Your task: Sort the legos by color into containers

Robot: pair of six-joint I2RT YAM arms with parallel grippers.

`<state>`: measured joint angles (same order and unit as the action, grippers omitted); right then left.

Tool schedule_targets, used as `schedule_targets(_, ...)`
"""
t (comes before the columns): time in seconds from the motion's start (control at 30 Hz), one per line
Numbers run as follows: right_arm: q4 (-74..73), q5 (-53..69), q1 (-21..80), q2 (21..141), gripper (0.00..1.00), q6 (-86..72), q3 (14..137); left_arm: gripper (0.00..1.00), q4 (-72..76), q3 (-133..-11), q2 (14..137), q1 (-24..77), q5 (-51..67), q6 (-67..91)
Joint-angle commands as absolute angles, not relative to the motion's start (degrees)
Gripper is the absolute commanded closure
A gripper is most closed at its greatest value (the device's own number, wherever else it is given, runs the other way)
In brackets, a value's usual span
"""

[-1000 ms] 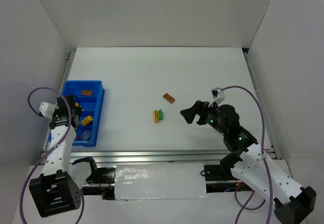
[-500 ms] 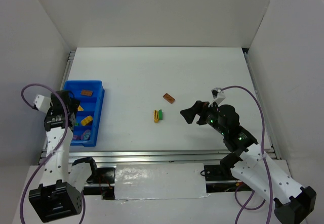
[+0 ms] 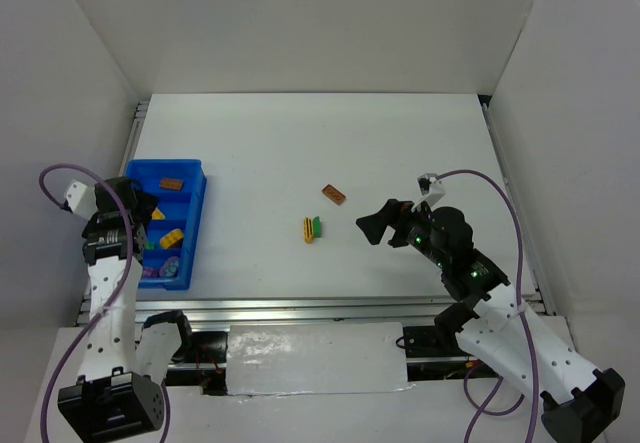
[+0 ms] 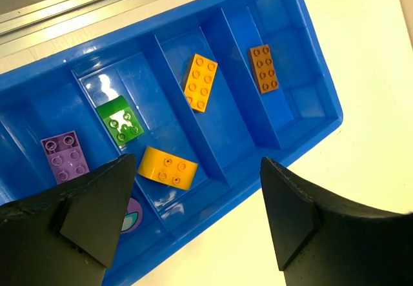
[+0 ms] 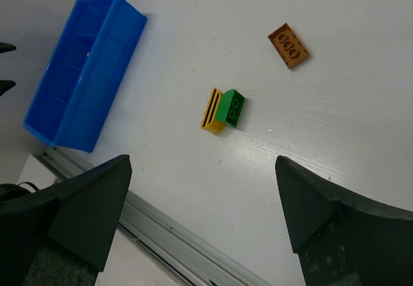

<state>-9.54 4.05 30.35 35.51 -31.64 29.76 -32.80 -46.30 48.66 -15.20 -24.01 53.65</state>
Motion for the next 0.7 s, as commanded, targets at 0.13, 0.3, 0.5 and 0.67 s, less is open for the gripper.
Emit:
schedule_targets(0.13,-7.3,3.6,30.1,35.6,0.0,-30.9,30.7,0.06,-33.0,-50.3,48.8,-15.5,-22.4,49.3)
schedule_targets(0.3,-7.6,3.3,30.2,35.5,0.0,-30.9,30.8,0.0,-33.8,-54.0,49.9,-15.4,-18.5,43.3)
schedule_targets(0.5,-7.3,3.7,30.1,36.3,0.0,-30.9,31.0,0.0,-35.1,-56.6,49.6,-15.4,-17.3,38.2)
schedule_targets(0.67,-7.4,3.6,30.1,36.2,0.0,-30.9,31.0,0.0,-35.7,-58.1,49.1,-15.5,-16.2,35.6)
